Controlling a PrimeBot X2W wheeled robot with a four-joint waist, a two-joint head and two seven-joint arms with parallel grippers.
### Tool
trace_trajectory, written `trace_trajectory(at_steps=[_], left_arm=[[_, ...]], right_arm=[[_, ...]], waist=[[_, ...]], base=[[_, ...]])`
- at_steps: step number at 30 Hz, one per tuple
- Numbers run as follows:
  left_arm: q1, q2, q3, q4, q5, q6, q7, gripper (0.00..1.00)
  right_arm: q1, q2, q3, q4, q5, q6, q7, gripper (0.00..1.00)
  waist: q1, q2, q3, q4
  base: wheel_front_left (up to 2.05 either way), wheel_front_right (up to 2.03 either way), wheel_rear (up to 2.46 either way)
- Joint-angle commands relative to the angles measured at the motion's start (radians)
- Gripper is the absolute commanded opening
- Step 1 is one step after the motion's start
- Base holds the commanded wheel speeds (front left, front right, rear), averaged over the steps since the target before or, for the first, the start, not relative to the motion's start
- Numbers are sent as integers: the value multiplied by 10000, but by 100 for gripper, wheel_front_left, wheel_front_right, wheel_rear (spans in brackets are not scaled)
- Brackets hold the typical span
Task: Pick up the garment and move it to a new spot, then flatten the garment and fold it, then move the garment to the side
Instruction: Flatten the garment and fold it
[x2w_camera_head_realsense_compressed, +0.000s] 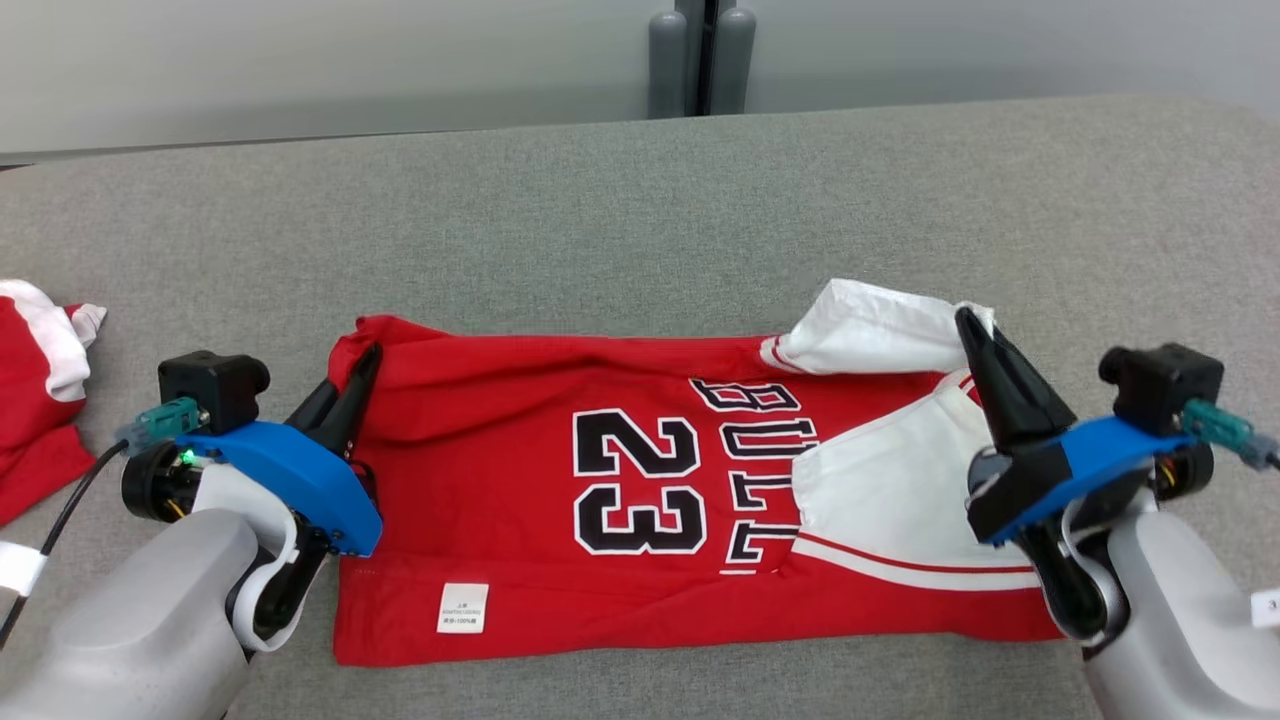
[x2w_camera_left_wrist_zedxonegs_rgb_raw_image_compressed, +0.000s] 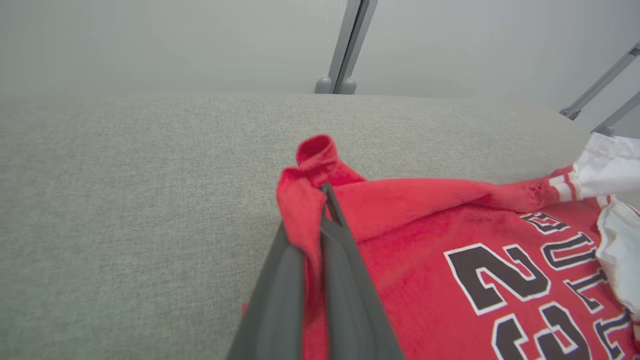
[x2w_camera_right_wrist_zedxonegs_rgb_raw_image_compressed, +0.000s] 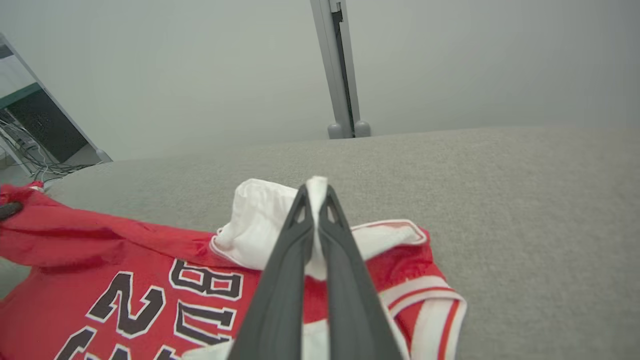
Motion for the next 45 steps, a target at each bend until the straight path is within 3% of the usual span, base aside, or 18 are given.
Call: trace_trajectory(at_steps=[1, 4, 12, 25, 26, 27, 28, 34, 45], left_arm=[[112, -29, 154, -58, 80, 83, -60, 0], [658, -135, 846, -340, 438, 198, -55, 0], [1928, -470, 2266, -767, 1156, 314, -57, 0], [3689, -1230, 3856, -759, 2124, 157, -58, 0], [3707, -1272, 3967, -747, 2266, 171, -60, 45], [3750, -1344, 4109, -755, 2359, 166, -58, 100], [3828, -1414, 4271, -787, 2494, 144, -58, 100], [4442, -1801, 5432, -1322, 3496, 83, -59, 100], [5545, -2800, 8677, -3093, 6316, 380, -58, 100]], right_arm=[[343, -61, -103, -222, 12, 1, 66, 0], [1738, 91, -789, -1575, -2, 1, 624, 0], [3532, 663, -1698, -3237, -193, 1, 1501, 0], [4181, 1006, -2104, -3237, -663, 1, 1947, 0], [4189, 992, -2132, -3190, -726, 3, 1952, 23], [4174, 1013, -2156, -3158, -732, 3, 1916, 59], [4157, 1043, -2204, -3120, -714, 1, 1880, 100], [3860, 874, -2457, -3083, -740, 1, 1698, 100], [3055, 657, -3114, -2226, -1464, 1, 2261, 100]], waist=[[1, -1, -20, 1], [1, -1, -103, 30], [1, -1, -189, -12], [1, -1, -187, 69], [1, -1, -203, 87], [1, -1, -228, 98], [1, -1, -258, 104], [1, -1, -501, 105], [1, -1, -665, 500]], base=[[0, 0, 0], [0, 0, 0], [0, 0, 0], [0, 0, 0], [0, 0, 0], [0, 0, 0], [0, 0, 0], [0, 0, 0], [0, 0, 0]])
